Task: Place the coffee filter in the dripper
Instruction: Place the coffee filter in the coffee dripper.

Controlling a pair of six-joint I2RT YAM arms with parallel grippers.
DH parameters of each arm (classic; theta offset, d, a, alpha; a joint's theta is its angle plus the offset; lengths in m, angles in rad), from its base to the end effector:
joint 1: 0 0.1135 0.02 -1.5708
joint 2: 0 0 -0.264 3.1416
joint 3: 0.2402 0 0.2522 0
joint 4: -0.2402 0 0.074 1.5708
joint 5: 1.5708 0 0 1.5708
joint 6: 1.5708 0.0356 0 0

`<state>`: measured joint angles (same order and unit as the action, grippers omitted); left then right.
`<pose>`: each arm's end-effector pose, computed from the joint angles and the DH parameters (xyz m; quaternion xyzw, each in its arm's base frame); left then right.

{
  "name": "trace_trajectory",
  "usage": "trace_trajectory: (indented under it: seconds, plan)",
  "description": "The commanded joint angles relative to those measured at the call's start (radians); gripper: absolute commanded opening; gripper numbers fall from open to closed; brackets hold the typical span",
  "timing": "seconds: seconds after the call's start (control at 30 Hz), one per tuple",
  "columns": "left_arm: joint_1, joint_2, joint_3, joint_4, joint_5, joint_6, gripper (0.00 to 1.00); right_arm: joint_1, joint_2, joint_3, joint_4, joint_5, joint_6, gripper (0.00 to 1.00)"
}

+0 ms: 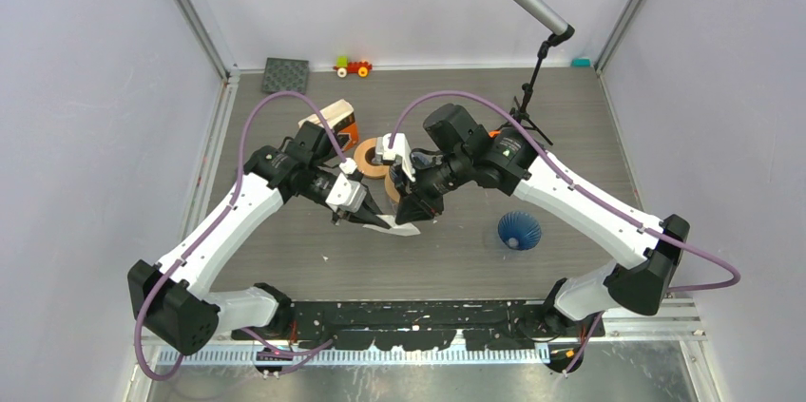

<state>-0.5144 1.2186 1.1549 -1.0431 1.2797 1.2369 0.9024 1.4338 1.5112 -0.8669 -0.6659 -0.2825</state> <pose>0.1703 -0.1354 0.3303 0.6875 0.3946 -0.4784 0.3779 0.1658 0.2454 0.3814 -0.5912 0.6555 0.3976 0.2506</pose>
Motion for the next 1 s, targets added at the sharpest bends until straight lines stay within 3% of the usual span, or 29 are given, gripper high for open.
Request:
trace_trajectory:
  seconds: [0.0,0.6,0.87,0.97]
  plan:
    - [0.007,-0.016,0.003,0.033,0.026,-0.006,0.0,0.007,0.004,0.028,0.045,-0.03,0.014,0.17]
    - [0.007,-0.015,0.0,0.075,-0.012,-0.053,0.0,0.007,-0.029,0.001,0.059,0.02,0.018,0.01]
    - [0.009,-0.016,0.001,0.088,-0.022,-0.075,0.0,0.005,-0.046,-0.014,0.062,0.034,0.014,0.01]
    - [0.014,-0.016,-0.001,0.148,-0.025,-0.167,0.0,0.004,-0.056,-0.018,0.062,0.043,0.013,0.02]
